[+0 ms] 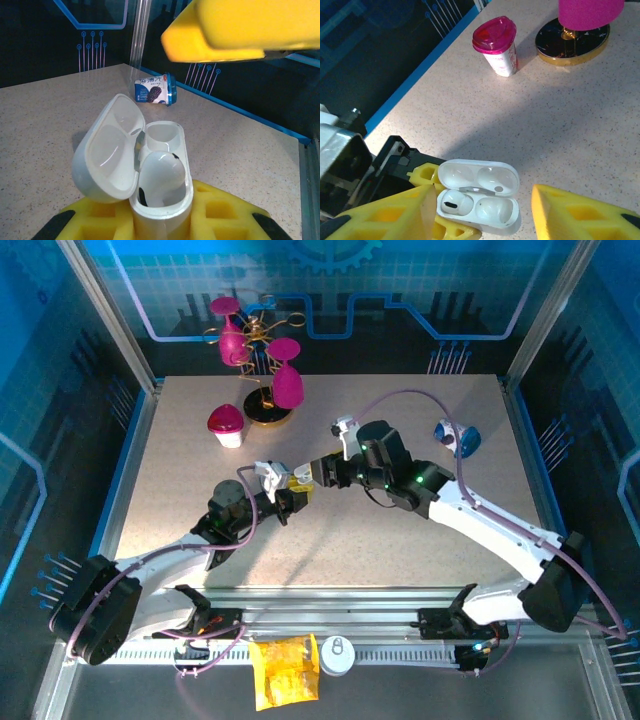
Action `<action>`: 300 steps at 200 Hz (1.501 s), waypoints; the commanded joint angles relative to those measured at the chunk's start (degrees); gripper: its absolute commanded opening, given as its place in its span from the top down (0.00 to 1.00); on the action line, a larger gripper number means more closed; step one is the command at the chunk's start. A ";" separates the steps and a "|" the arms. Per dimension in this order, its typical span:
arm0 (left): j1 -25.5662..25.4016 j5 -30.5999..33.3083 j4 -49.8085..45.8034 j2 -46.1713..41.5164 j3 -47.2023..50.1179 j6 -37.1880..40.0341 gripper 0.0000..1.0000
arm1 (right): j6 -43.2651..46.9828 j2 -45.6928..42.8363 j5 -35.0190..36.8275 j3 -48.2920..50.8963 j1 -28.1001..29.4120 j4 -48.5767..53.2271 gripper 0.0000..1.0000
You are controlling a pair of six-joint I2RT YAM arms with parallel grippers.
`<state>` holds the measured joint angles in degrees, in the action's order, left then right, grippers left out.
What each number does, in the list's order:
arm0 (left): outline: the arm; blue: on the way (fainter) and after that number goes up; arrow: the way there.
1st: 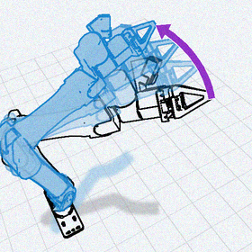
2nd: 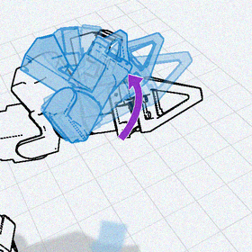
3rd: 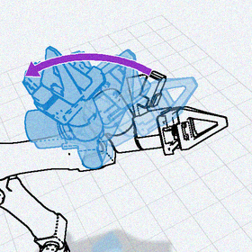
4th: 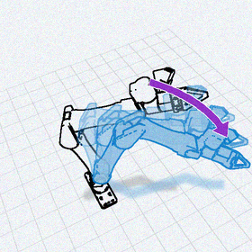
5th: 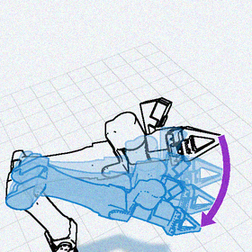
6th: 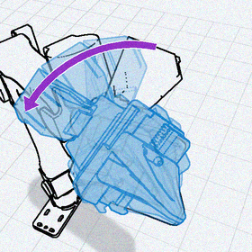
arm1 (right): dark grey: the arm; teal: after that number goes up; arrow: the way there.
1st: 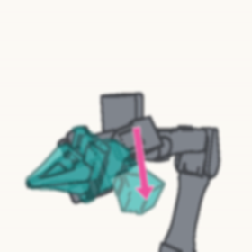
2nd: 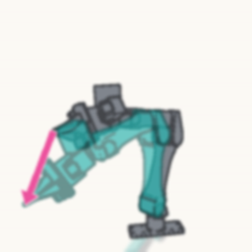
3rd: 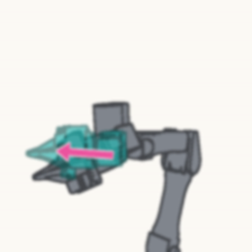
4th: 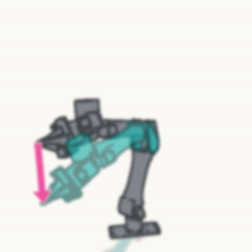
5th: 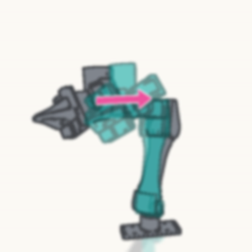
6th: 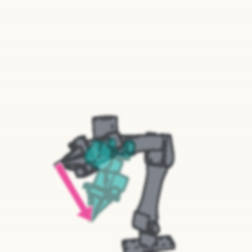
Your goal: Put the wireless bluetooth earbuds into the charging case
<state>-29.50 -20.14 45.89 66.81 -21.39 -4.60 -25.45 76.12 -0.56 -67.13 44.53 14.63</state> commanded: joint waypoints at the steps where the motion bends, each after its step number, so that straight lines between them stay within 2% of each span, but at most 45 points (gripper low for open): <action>1: -0.51 0.19 3.36 0.21 -1.02 -0.17 0.84 | -0.60 -1.63 1.43 0.13 -1.19 1.85 0.43; 65: -0.32 5.17 2.07 -1.19 0.56 0.95 0.84 | -4.91 -3.58 -0.38 8.25 -7.72 0.05 0.37; 100: 1.55 8.08 -4.33 -4.67 -0.51 1.09 0.84 | -4.25 -1.40 -0.60 9.76 -7.84 -1.53 0.36; 123: 3.65 13.42 -7.82 -6.74 -0.49 0.28 0.84 | -3.84 0.76 -2.43 10.62 -7.70 -4.72 0.34; 143: 7.10 17.14 -9.24 -8.47 0.29 -1.99 0.84 | -3.08 3.75 -3.05 10.04 -6.80 -6.51 0.32; 180: 15.04 18.72 -12.88 -9.00 0.38 -5.50 0.84 | 0.07 9.55 -3.79 8.24 -3.14 -11.46 0.27; 241: 25.20 19.72 -13.22 -0.39 -1.54 -14.68 0.84 | 4.44 23.37 -3.49 -1.76 5.23 -13.95 0.20; 274: 30.06 20.67 -18.58 3.76 -5.48 -21.96 0.85 | 4.65 30.92 -5.15 -5.97 7.37 -17.73 0.18; 300: 33.57 20.92 -21.33 6.42 -8.37 -23.55 0.86 | 4.32 39.02 -4.85 -12.21 9.27 -21.51 0.18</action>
<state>1.34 -0.60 27.29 71.40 -25.82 -23.77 -21.93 108.84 -5.10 -74.32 51.96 -1.78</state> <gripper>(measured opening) 0.223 0.823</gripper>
